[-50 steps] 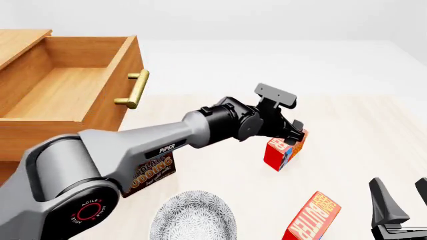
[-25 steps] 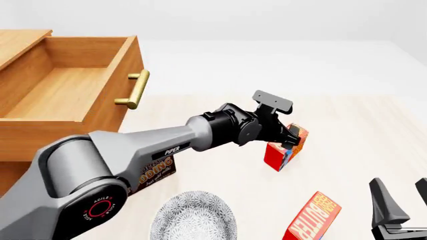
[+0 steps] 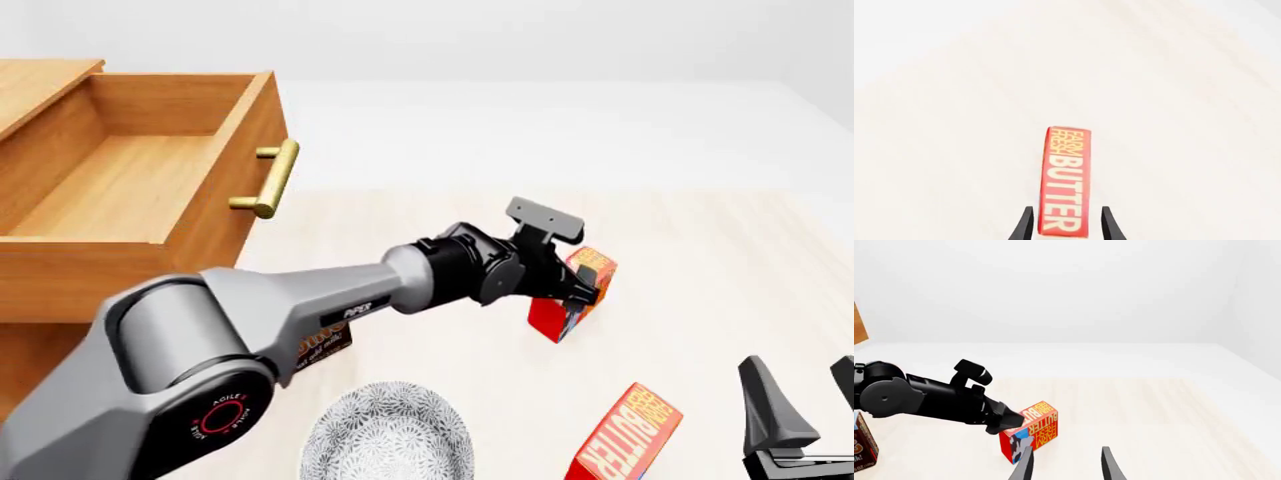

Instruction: Put the butter at the front in the top drawer of the cabinet and close it.

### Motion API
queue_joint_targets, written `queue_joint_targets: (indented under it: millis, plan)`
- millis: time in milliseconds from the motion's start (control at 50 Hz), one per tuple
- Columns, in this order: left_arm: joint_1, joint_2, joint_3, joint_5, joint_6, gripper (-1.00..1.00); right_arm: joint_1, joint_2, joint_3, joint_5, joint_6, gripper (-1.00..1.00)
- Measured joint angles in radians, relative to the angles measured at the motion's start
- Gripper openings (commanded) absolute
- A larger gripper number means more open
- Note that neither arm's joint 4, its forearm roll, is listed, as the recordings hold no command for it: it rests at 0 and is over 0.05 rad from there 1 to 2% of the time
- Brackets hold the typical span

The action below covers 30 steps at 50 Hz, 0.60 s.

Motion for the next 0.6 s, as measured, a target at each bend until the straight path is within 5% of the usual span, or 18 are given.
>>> queue_joint_targets:
  millis: [600]
  plan:
    - [-0.003, 0.056, -0.021, -0.005, -0.017, 1.00, 0.000, 0.000, 0.000, 0.000, 0.000, 1.00]
